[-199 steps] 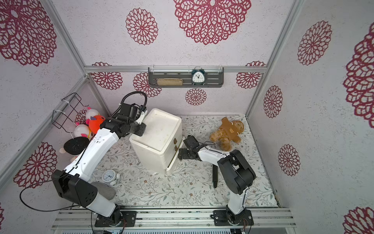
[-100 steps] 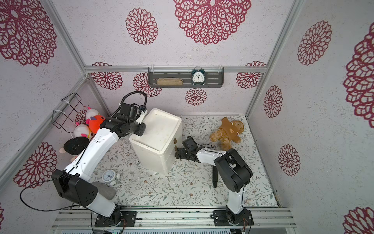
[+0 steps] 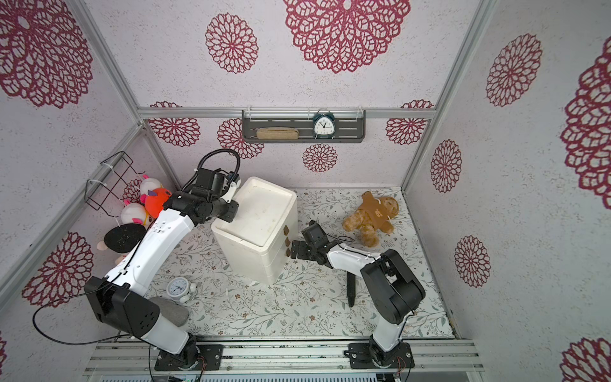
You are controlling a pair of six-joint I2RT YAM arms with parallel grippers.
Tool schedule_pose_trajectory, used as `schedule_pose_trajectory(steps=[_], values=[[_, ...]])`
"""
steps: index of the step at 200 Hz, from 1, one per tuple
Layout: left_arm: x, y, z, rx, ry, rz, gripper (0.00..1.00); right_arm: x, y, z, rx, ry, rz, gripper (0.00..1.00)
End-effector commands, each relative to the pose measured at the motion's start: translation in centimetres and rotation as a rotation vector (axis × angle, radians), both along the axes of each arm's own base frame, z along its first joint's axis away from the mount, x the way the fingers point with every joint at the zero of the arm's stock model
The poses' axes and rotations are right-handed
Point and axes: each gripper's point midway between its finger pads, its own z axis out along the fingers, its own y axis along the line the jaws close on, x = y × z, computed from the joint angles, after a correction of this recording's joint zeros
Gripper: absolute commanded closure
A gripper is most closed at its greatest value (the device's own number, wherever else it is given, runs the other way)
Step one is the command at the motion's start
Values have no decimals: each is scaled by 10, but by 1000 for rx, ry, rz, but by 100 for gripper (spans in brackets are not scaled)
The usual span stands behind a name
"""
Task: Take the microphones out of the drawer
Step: Open the drawer in the storage box.
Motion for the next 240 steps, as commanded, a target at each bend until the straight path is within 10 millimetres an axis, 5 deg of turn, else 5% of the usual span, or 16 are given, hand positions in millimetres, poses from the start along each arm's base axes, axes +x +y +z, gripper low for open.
schedule_pose_trajectory(steps=[1, 94, 240], values=[[2, 10, -40, 134, 100, -19, 99, -1, -17, 15, -57, -41, 1, 1], [2, 9, -40, 133, 100, -18, 99, -6, -14, 65, 331, -138, 144, 1], [0, 9, -36, 129, 89, -21, 99, -11, 23, 92, 809, -170, 321, 6]])
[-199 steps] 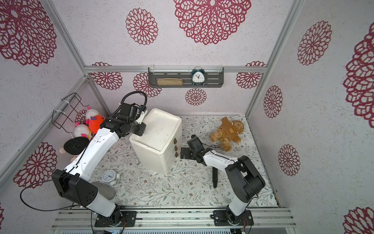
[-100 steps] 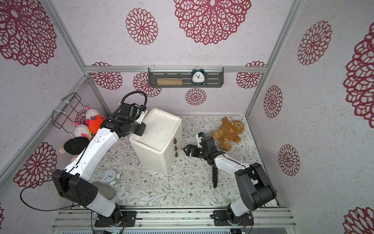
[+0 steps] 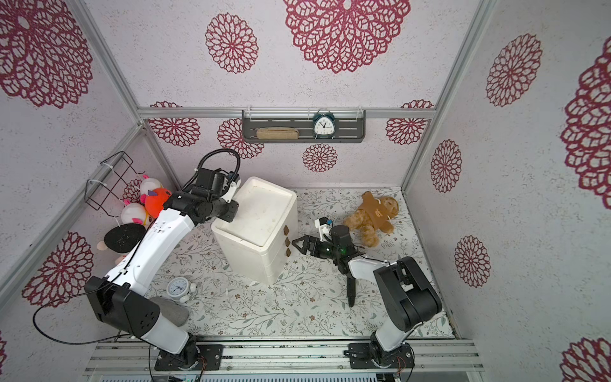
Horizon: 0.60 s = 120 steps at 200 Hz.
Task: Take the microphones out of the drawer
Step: Open the drawer in the storage box.
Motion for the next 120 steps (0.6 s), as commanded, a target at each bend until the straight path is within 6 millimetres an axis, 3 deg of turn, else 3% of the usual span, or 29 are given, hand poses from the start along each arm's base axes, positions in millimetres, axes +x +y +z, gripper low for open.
schedule_pose_trajectory(steps=[1, 120], values=[[0, 9, -36, 128, 89, -20, 99, 1, 9, 37, 181, -90, 60, 6], [-1, 10, -39, 140, 92, -20, 99, 12, 20, 32, 447, -24, 110, 21]])
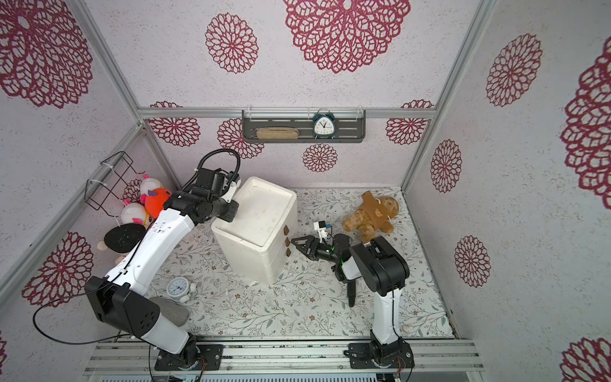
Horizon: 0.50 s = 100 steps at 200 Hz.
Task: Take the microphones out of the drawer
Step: Open the drawer in the storage box.
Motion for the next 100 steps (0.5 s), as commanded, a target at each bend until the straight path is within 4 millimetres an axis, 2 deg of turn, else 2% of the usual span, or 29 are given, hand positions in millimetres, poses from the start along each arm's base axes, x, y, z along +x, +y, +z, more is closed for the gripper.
schedule_pose_trajectory(steps=[1, 38, 100], values=[[-1, 10, -38, 140, 91, -20, 99, 2, 1, 37, 99, -102, 22, 22], [0, 9, -41, 139, 98, -21, 99, 4, 3, 40, 130, -96, 30, 26], [1, 9, -42, 140, 100, -21, 99, -3, 24, 43, 157, -96, 83, 31]])
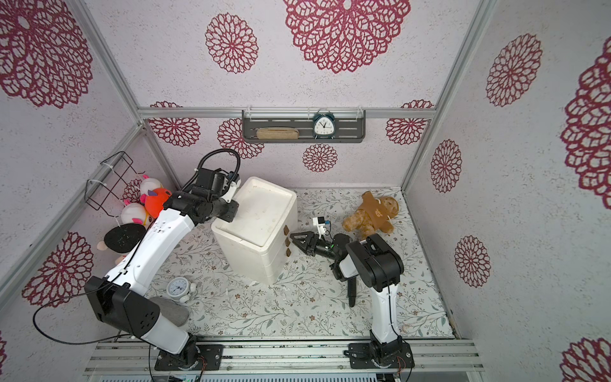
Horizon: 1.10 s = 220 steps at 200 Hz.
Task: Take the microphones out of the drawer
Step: Open the drawer in the storage box.
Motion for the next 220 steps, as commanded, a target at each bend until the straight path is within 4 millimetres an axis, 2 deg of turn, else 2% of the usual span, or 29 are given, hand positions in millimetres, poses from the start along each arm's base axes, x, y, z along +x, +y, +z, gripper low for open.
schedule_pose_trajectory(steps=[1, 41, 90, 220], values=[[1, 9, -42, 141, 100, -21, 99, -7, 11, 17, 47, -62, 48, 31], [1, 9, -43, 141, 102, -21, 99, -13, 20, 21, 57, -70, 75, 35], [1, 9, -44, 142, 104, -21, 99, -19, 24, 27, 75, -74, 92, 51], [2, 6, -44, 140, 106, -26, 99, -40, 28, 35, 80, -90, 127, 70]])
